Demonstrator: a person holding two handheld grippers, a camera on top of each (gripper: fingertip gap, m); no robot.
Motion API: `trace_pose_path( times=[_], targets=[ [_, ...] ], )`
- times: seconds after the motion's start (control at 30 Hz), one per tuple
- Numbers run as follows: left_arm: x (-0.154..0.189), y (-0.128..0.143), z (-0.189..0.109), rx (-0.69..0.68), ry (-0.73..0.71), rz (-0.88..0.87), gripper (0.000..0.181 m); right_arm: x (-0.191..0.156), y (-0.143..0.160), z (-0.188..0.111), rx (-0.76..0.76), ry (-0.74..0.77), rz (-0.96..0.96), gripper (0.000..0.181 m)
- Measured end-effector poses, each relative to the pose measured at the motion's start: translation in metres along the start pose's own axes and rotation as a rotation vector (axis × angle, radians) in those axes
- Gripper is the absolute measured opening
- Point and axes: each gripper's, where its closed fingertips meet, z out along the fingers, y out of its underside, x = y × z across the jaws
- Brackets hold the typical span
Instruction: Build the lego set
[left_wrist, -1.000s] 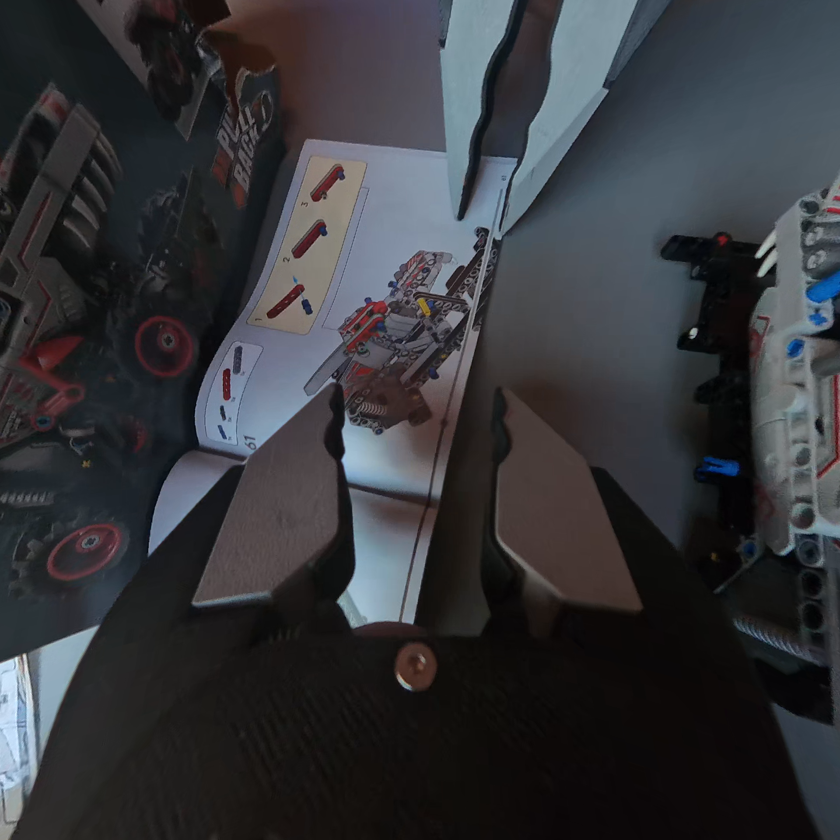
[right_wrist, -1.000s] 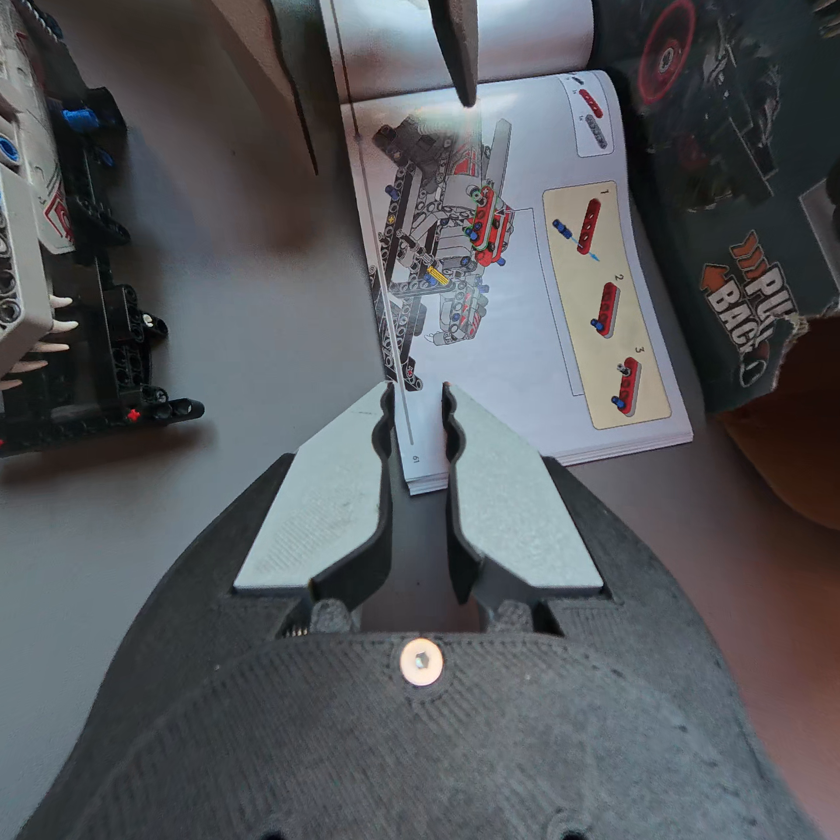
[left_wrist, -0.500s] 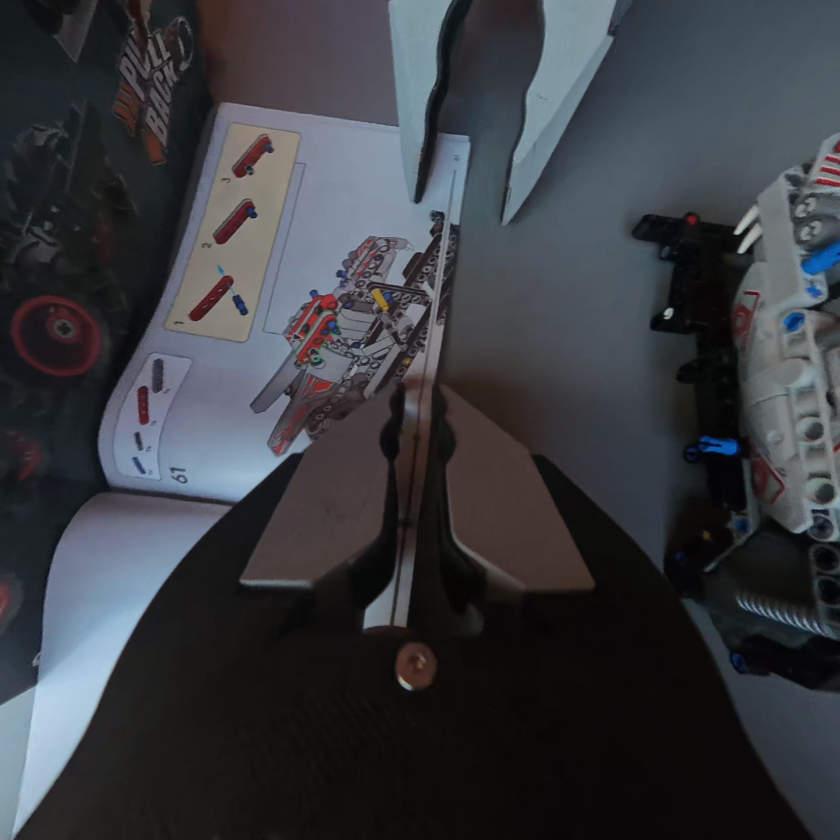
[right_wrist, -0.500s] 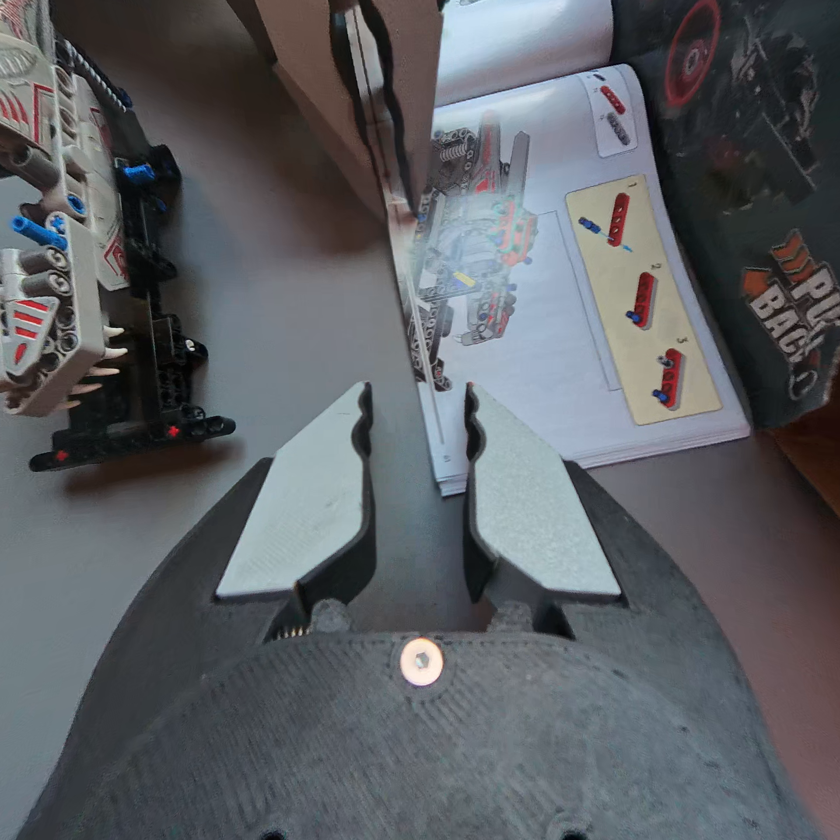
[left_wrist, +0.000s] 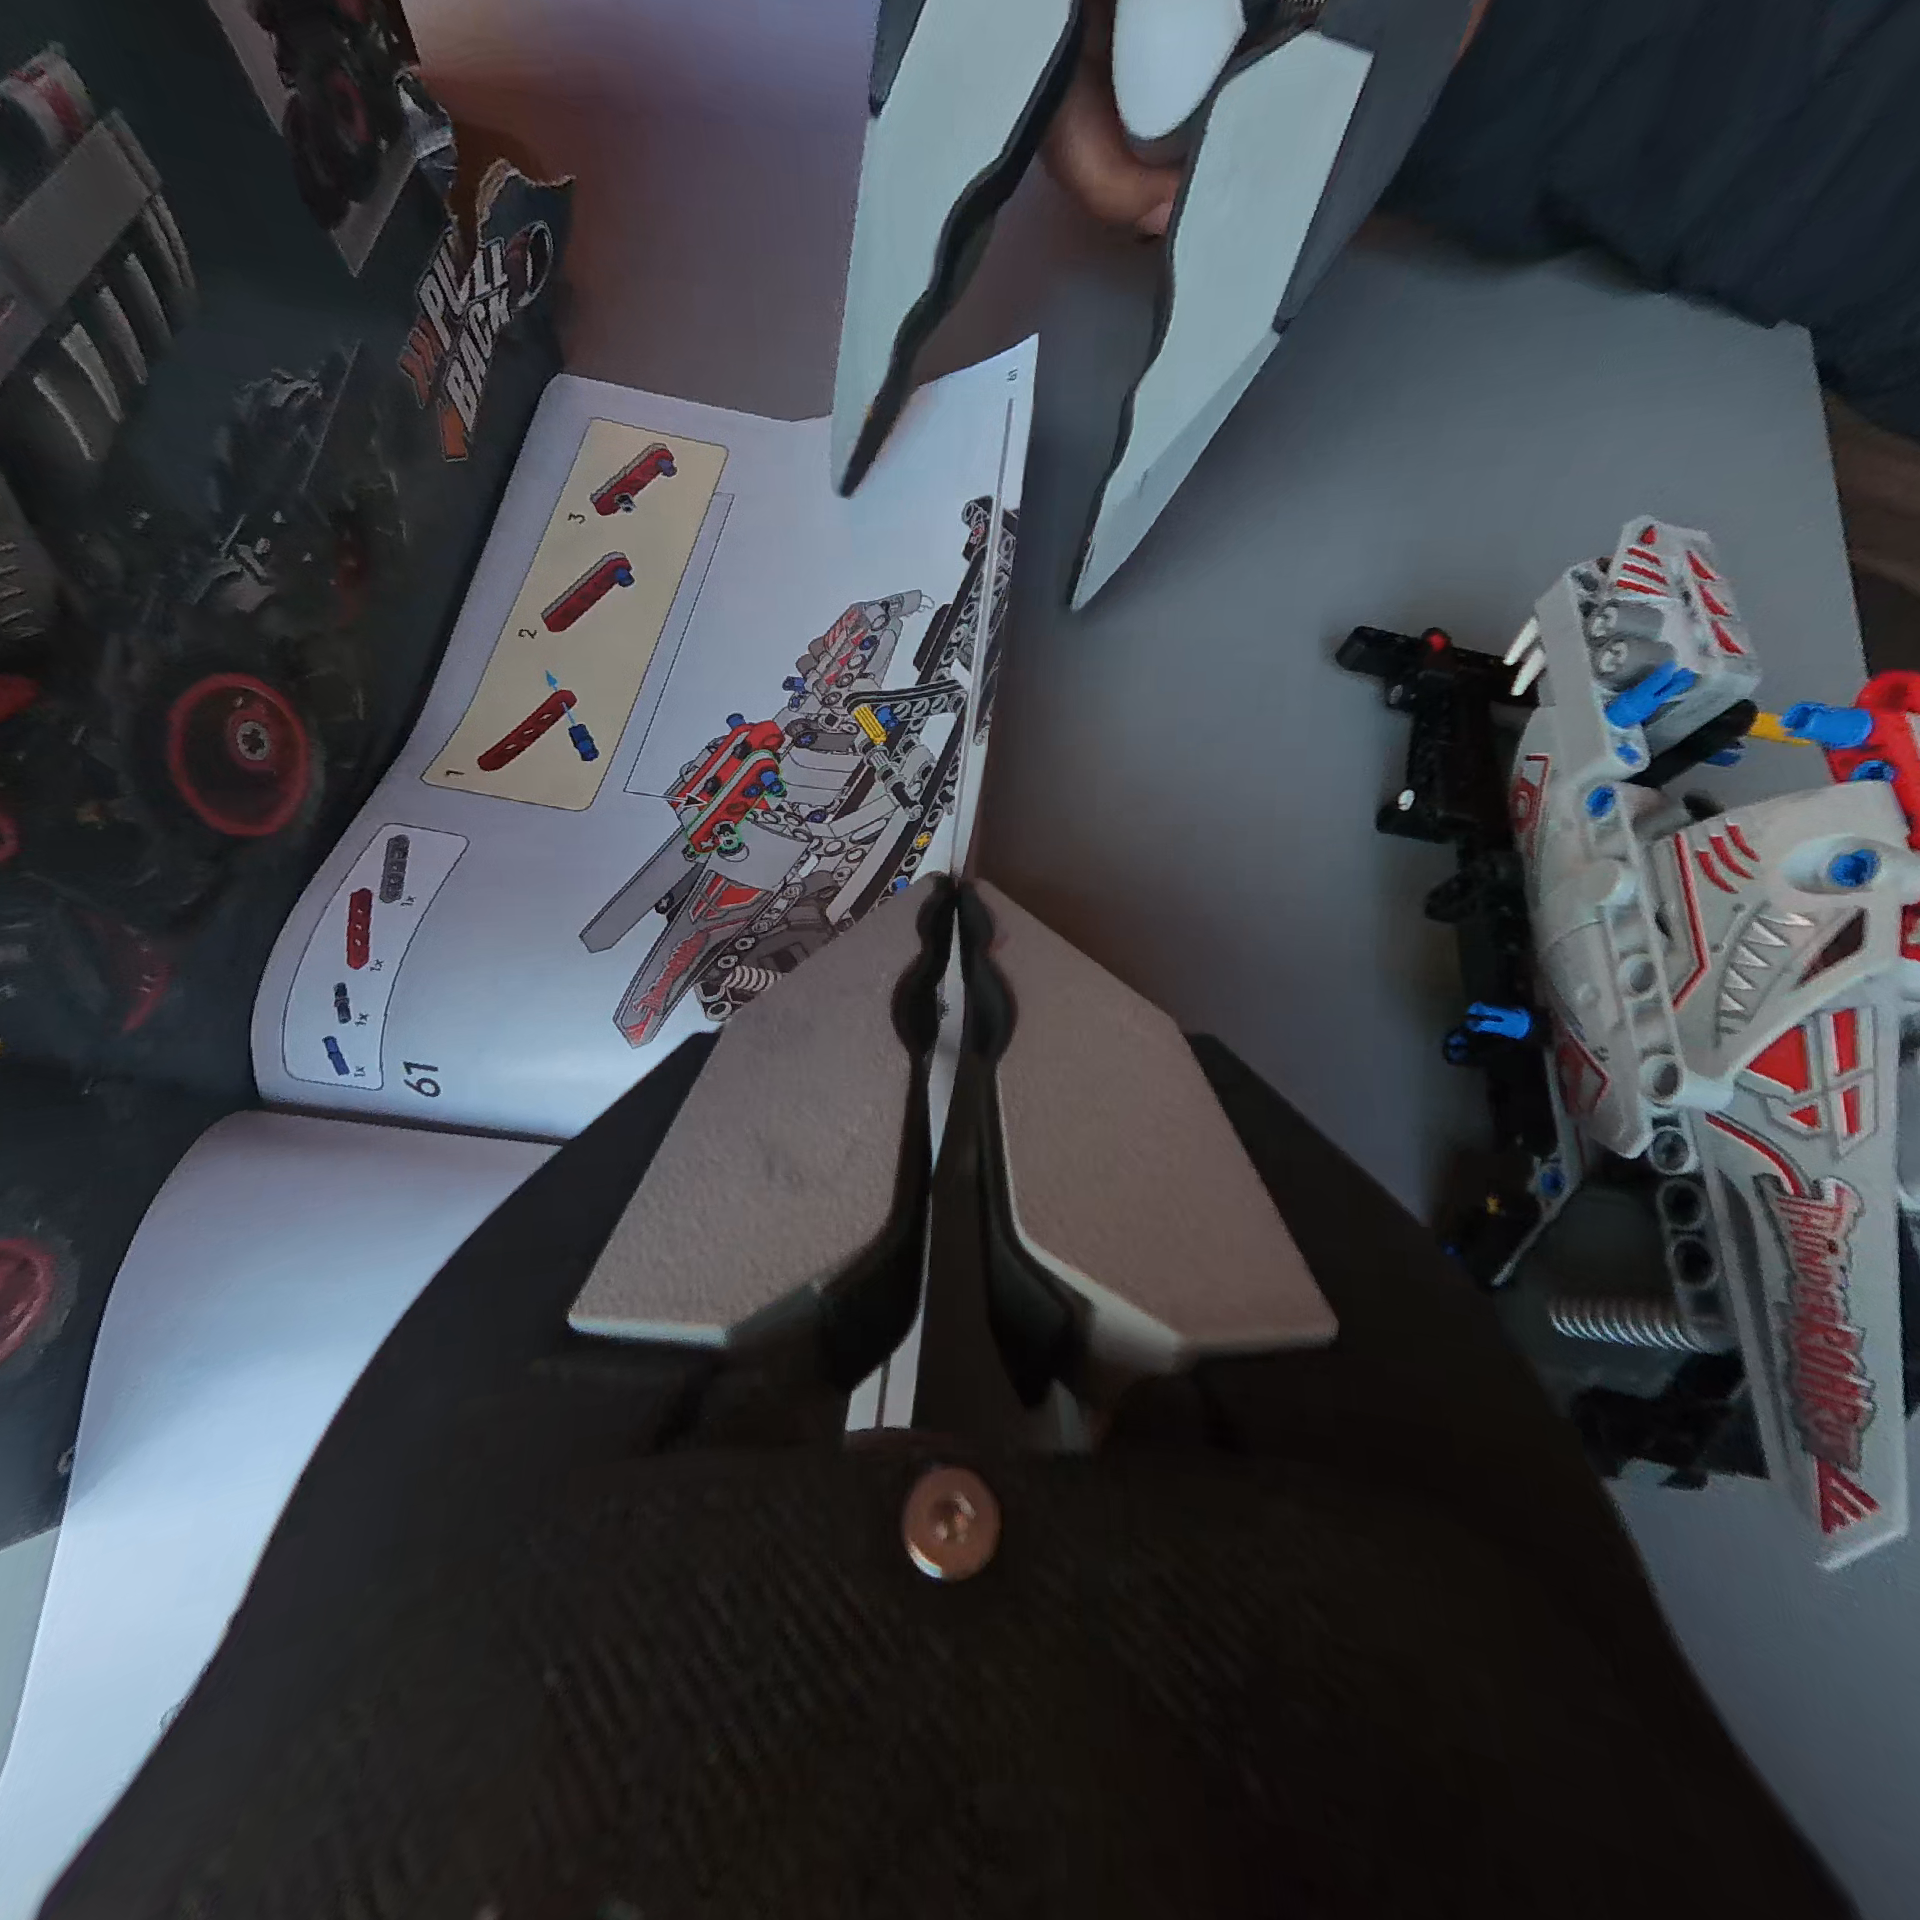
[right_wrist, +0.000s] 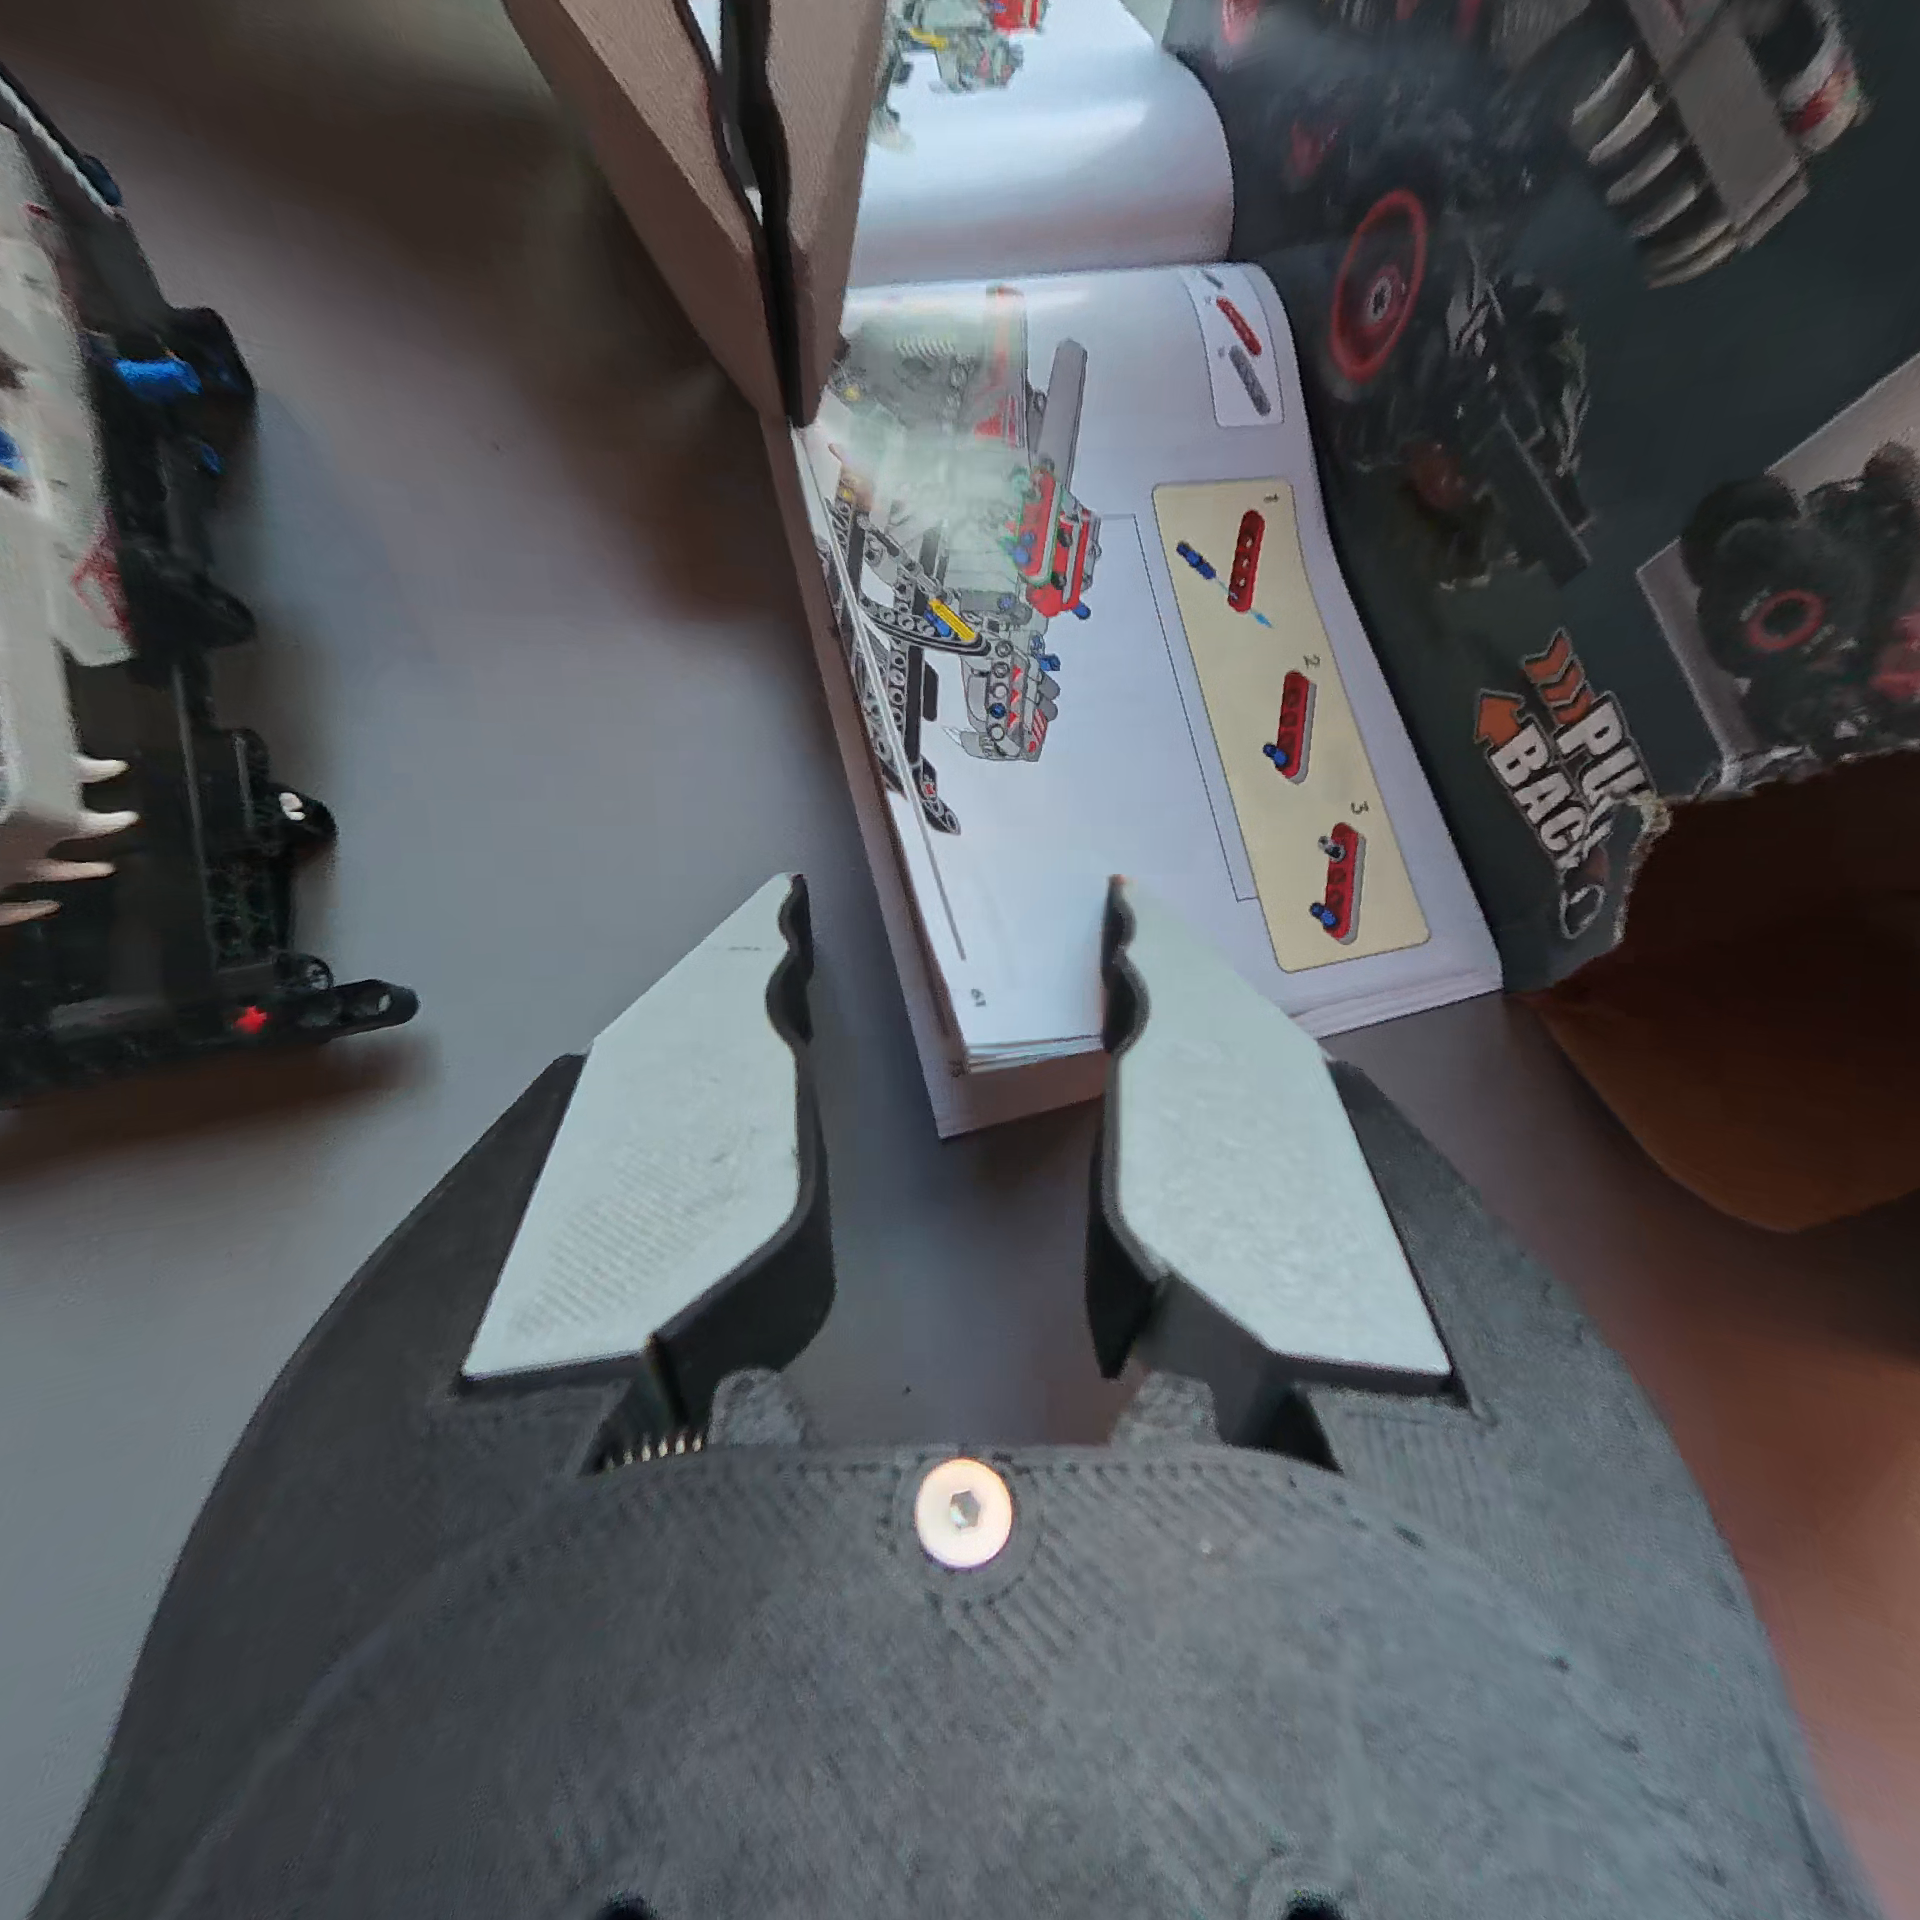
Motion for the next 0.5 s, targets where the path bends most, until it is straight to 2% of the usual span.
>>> trace_pose_path(
  times=[0.23, 0.4, 0.5],
  targets=[
    [0.001, 0.0, -0.002, 0.017, 0.019, -0.021, 0.0, -0.001, -0.006, -0.015, 0.043, 0.018, -0.04, 0.03],
    [0.001, 0.0, -0.003, 0.028, 0.03, -0.032, 0.0, 0.009, -0.008, -0.021, 0.047, 0.1, -0.081, 0.0],
    [0.005, -0.006, -0.006, 0.046, 0.036, -0.021, 0.0, 0.012, -0.009, -0.022, 0.036, 0.135, -0.094, 0.0]
  ],
)
